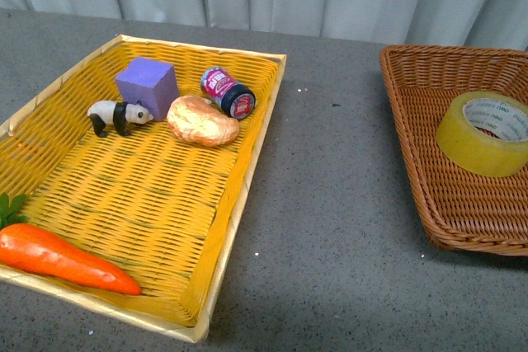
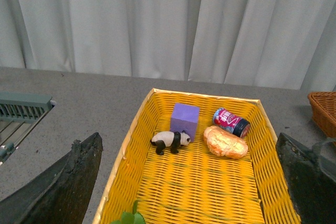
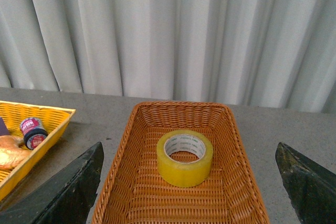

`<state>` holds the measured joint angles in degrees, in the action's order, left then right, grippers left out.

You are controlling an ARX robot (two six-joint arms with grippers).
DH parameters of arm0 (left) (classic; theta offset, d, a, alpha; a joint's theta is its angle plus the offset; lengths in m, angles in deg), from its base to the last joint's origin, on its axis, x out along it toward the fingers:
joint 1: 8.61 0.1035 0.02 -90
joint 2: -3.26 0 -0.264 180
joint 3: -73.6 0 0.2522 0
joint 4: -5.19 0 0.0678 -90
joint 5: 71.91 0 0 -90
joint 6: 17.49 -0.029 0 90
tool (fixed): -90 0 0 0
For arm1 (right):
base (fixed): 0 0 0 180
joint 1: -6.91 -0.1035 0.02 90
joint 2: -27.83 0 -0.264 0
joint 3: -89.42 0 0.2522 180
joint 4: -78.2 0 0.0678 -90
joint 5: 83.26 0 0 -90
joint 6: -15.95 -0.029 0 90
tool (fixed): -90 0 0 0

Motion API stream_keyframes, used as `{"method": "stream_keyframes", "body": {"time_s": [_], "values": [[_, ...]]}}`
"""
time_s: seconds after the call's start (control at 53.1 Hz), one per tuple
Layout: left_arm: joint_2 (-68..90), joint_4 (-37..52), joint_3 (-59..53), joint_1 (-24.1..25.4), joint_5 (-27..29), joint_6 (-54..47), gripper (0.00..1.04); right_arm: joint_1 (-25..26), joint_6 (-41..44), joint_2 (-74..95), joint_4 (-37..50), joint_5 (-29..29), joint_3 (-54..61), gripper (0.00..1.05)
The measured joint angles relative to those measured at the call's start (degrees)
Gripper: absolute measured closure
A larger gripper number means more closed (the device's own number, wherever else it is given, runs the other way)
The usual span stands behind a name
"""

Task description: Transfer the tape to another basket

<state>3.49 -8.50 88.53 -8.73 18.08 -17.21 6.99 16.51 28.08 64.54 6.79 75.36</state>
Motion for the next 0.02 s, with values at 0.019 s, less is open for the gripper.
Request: {"method": "stream_keyframes", "body": {"time_s": [0.019], "values": [[0.0, 0.0, 0.0, 0.0, 0.0, 0.0, 0.07, 0.0, 0.0, 0.0, 0.0, 0.02, 0.0, 0.09]]}}
